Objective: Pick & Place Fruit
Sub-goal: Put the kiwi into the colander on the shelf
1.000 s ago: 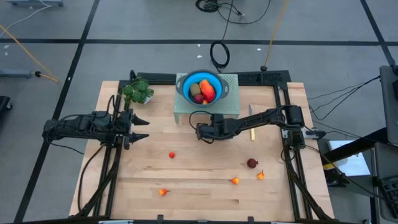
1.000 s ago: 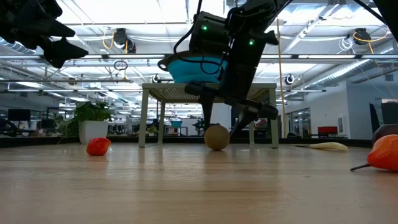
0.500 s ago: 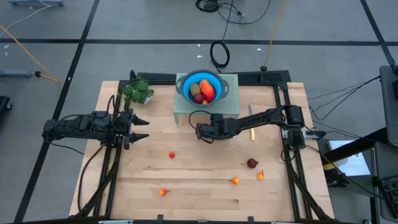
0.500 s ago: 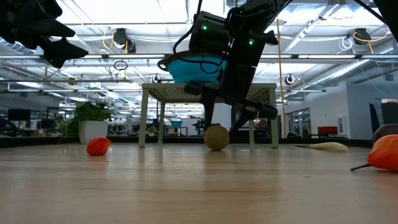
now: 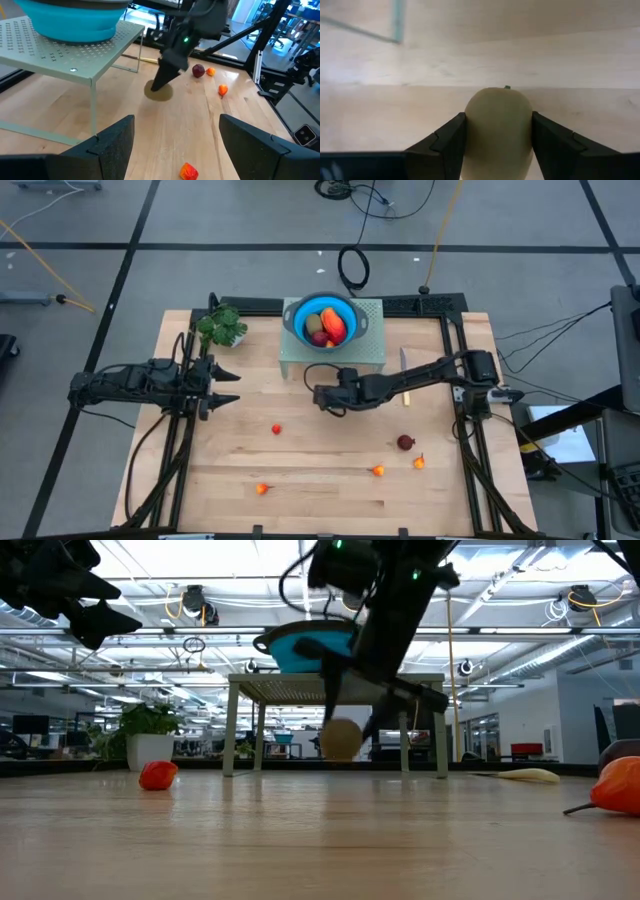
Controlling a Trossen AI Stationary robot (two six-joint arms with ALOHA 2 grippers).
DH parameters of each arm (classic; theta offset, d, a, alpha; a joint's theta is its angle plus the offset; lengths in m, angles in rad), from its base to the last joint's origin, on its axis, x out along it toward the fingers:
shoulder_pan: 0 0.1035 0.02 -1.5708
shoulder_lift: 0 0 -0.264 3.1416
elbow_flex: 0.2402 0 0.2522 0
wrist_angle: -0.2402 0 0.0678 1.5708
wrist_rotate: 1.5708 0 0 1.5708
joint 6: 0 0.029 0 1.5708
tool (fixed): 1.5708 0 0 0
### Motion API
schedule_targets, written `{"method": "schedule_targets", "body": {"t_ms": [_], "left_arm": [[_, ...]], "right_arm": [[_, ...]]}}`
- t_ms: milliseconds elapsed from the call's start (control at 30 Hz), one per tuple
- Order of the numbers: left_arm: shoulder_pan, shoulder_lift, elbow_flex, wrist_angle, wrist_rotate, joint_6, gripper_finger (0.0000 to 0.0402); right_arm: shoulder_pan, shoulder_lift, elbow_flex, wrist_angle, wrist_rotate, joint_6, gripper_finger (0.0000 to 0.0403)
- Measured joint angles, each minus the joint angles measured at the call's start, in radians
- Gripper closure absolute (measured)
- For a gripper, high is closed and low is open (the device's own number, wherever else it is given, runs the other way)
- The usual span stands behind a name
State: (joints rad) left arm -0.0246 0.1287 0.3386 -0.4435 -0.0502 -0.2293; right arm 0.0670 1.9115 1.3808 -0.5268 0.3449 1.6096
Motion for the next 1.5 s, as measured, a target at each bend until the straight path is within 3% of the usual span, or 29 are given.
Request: {"method": "schedule_targets", "body": {"t_ms": [333, 800, 1200, 1500], "left_arm": [[0.0, 0.0, 0.0, 0.0, 0.0, -0.003, 0.011], [0.0, 0.0, 0.0, 0.0, 0.0, -0.011, 0.011], [0.0, 0.0, 0.0, 0.004, 0.002, -0.015, 0.011], [-0.001, 0.0, 0.0, 0.0, 0.051, -0.012, 0.011]], "right_arm": [[0.083, -0.127, 0.001, 0.219, 0.017, -0.124, 0.0216], [0.085, -0.233, 0.002, 0.56, 0.02, -0.364, 0.0215], [0.038, -0.277, 0.002, 0.632, 0.016, -0.48, 0.0216], [-0.009, -0.336, 0.002, 0.658, -0.009, -0.772, 0.0215]]}}
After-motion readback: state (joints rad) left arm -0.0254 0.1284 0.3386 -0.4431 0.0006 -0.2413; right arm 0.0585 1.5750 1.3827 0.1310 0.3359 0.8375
